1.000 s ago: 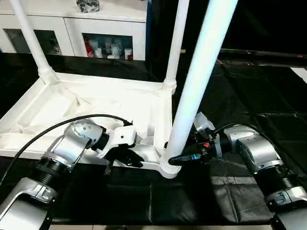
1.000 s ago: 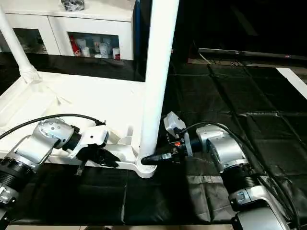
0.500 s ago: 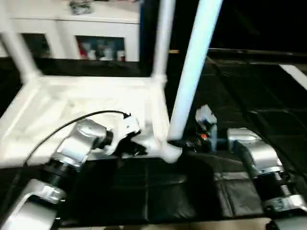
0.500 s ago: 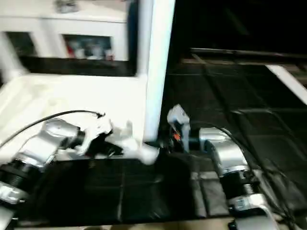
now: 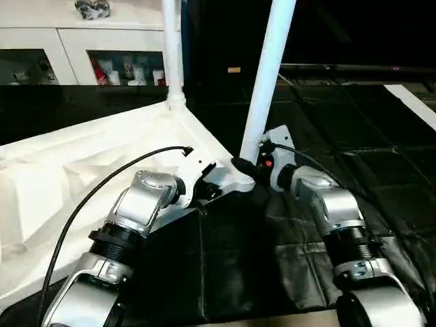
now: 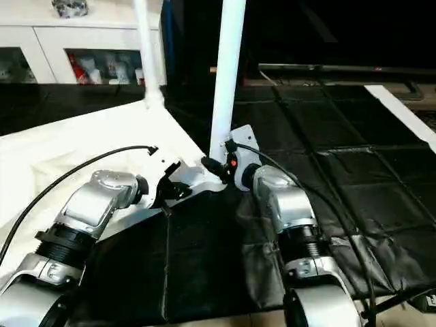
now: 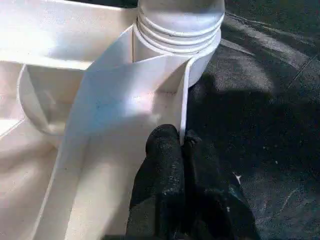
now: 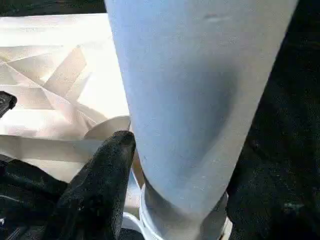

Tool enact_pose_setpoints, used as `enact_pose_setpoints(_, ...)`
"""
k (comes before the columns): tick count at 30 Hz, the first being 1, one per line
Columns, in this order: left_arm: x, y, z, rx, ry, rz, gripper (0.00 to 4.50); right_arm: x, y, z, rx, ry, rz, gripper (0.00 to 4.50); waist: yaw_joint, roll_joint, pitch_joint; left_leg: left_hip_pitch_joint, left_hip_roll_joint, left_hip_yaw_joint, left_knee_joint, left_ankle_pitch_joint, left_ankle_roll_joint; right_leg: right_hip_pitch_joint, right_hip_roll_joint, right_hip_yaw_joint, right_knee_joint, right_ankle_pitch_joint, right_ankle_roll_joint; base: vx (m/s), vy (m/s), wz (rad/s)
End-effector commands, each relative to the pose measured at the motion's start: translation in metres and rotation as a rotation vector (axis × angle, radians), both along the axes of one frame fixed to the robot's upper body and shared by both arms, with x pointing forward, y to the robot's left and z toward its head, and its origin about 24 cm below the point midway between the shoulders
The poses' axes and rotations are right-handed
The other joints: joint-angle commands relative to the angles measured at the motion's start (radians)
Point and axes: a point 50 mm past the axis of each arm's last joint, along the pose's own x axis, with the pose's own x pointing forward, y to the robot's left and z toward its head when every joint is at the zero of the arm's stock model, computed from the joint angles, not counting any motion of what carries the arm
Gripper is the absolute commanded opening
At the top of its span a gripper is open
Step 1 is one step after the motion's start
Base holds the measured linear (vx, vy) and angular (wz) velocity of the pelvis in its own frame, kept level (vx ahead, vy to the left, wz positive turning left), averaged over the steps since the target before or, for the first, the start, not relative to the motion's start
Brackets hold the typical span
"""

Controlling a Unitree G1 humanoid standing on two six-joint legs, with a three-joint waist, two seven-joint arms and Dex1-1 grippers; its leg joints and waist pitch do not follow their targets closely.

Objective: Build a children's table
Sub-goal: Rotate leg to tighten

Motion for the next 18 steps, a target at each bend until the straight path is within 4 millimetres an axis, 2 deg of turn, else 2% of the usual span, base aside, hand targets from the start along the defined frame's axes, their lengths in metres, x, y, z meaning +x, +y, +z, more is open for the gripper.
enact_pose_setpoints(1,0.002,-0.020,0.026,-0.079,-0.131,-0.081,0.00,-0.021,0.042,-0.010,0.035,0.031,0.235,3.16,0.007,0.003,-0.071,0.005,0.014,0.002,-0.063,-0.107,0.042,0.064,-0.050,0.050,-0.062,-0.084,-0.220,0.000,0.000,0.00)
enact_pose_setpoints(3,-0.002,-0.012,0.021,-0.041,-0.143,-0.095,0.00,-0.027,0.034,-0.013,0.018,-0.005,0.256,3.43,0.007,0.003,-0.071,0.004,0.016,0.001,-0.064,-0.115,0.039,0.066,-0.051,0.050,-0.062,-0.085,-0.217,0.000,0.000,0.00)
enact_pose_setpoints(4,-0.005,-0.004,0.019,-0.021,-0.158,-0.123,0.00,-0.032,0.025,-0.014,0.039,-0.010,0.261,3.55,0.010,0.015,-0.071,0.006,0.017,0.000,-0.065,-0.123,0.039,0.065,-0.051,0.051,-0.062,-0.071,-0.216,0.000,0.000,0.00)
enact_pose_setpoints(6,-0.007,-0.002,0.018,-0.019,-0.164,-0.139,0.00,-0.035,0.022,-0.015,0.047,-0.009,0.265,3.61,0.010,0.012,-0.073,0.007,0.018,0.000,-0.065,-0.126,0.042,0.067,-0.049,0.051,-0.061,-0.056,-0.215,0.000,0.000,0.00)
enact_pose_setpoints(7,-0.010,0.003,0.017,-0.024,-0.156,-0.148,0.00,-0.040,0.017,-0.015,0.060,-0.016,0.286,3.61,0.009,0.015,-0.070,0.006,0.017,0.000,-0.068,-0.136,0.041,0.065,-0.048,0.050,-0.064,-0.063,-0.219,0.000,0.000,0.00)
enact_pose_setpoints(8,-0.010,0.004,0.017,-0.024,-0.156,-0.152,0.00,-0.041,0.016,-0.015,0.063,-0.017,0.290,3.61,0.012,0.013,-0.070,0.010,0.019,0.001,-0.068,-0.152,0.037,0.064,-0.049,0.051,-0.066,-0.080,-0.218,0.000,0.000,0.00)
enact_pose_setpoints(9,-0.015,0.010,0.014,-0.022,-0.149,-0.167,0.00,-0.048,0.010,-0.016,0.078,-0.023,0.311,3.61,0.013,0.023,-0.069,0.010,0.019,-0.002,-0.069,-0.159,0.033,0.064,-0.049,0.050,-0.065,-0.088,-0.218,0.000,0.000,0.00)
enact_pose_setpoints(11,-0.021,0.020,0.009,-0.009,-0.133,-0.185,0.00,-0.058,0.004,-0.016,0.099,-0.038,0.319,3.61,0.015,0.023,-0.067,0.012,0.021,-0.002,-0.073,-0.195,0.025,0.064,-0.049,0.051,-0.072,-0.112,-0.208,0.000,0.000,0.00)
enact_pose_setpoints(12,-0.027,0.027,0.007,-0.006,-0.119,-0.202,0.00,-0.065,-0.001,-0.019,0.101,-0.039,0.311,3.61,0.013,0.030,-0.065,0.011,0.021,-0.002,-0.075,-0.214,0.021,0.062,-0.047,0.051,-0.075,-0.124,-0.206,0.000,0.000,0.00)
enact_pose_setpoints(13,-0.028,0.028,0.006,-0.006,-0.119,-0.205,0.00,-0.066,-0.002,-0.020,0.100,-0.039,0.310,3.61,0.013,0.027,-0.065,0.012,0.020,-0.002,-0.075,-0.221,0.020,0.062,-0.046,0.050,-0.074,-0.134,-0.205,0.000,0.000,0.00)
enact_pose_setpoints(14,-0.030,0.031,0.005,-0.005,-0.124,-0.213,0.00,-0.069,-0.004,-0.022,0.098,-0.041,0.305,3.61,0.012,0.033,-0.064,0.012,0.019,-0.003,-0.076,-0.236,0.015,0.060,-0.046,0.050,-0.076,-0.159,-0.205,0.000,0.000,0.00)
enact_pose_setpoints(15,-0.031,0.033,0.005,-0.003,-0.123,-0.218,0.00,-0.071,-0.005,-0.022,0.098,-0.042,0.304,3.61,0.010,0.030,-0.062,0.010,0.019,-0.003,-0.077,-0.245,0.013,0.061,-0.046,0.050,-0.080,-0.178,-0.199,0.000,0.000,0.00)
enact_pose_setpoints(16,-0.033,0.035,0.002,0.004,-0.119,-0.229,0.00,-0.075,-0.007,-0.023,0.102,-0.043,0.305,3.61,0.008,0.034,-0.060,0.010,0.016,-0.004,-0.078,-0.269,0.009,0.061,-0.047,0.050,-0.087,-0.240,-0.179,0.000,0.000,0.00)
enact_pose_setpoints(18,-0.037,0.038,0.000,0.021,-0.128,-0.262,0.00,-0.079,-0.009,-0.024,0.108,-0.040,0.299,3.61,0.006,0.035,-0.058,0.009,0.016,-0.005,-0.080,-0.284,0.008,0.060,-0.048,0.050,-0.090,-0.277,-0.167,0.000,0.000,0.00)
